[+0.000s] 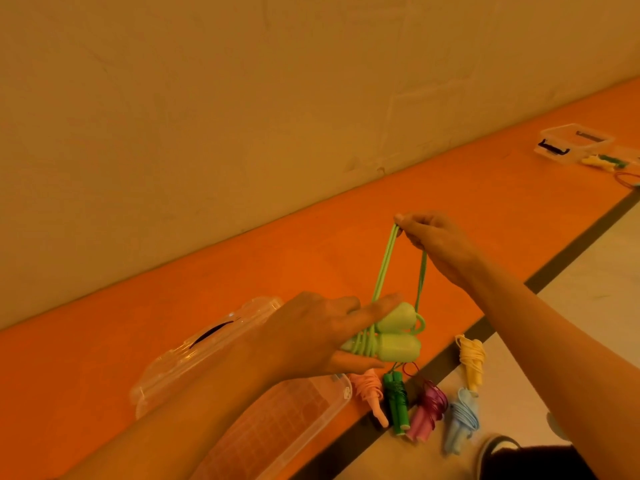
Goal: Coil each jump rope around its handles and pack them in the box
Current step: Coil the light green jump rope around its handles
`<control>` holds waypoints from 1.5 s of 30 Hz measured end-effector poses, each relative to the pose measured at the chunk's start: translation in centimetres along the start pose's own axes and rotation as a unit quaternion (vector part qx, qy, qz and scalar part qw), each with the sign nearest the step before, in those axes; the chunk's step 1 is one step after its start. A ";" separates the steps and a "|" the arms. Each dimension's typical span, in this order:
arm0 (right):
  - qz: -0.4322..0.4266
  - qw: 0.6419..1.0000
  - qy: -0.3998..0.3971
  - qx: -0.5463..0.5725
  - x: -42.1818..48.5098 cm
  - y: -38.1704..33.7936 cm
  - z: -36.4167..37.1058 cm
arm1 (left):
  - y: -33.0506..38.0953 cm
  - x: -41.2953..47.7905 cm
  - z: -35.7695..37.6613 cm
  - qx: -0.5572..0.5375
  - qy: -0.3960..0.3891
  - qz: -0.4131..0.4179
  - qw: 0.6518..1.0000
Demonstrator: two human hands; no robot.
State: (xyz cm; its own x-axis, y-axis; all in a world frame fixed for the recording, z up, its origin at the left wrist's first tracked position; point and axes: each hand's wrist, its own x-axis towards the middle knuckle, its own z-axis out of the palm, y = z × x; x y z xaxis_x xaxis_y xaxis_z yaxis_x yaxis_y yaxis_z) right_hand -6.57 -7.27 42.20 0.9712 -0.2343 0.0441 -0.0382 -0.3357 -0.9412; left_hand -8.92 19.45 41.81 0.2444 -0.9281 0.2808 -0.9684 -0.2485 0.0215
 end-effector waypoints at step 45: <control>0.018 0.982 -0.183 -0.049 -2.9 5.0 1.7 | -5.0 -1.1 -1.6 -0.411 0.312 -0.349 0.783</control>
State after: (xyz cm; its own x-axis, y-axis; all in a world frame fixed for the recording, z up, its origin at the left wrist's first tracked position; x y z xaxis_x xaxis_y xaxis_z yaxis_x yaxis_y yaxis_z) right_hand -9.15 -6.67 36.81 0.9875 0.0908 -0.1286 -0.0786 -0.4236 -0.9024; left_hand -4.47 22.15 42.94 0.9039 -0.2668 0.3344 -0.3785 -0.1345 0.9158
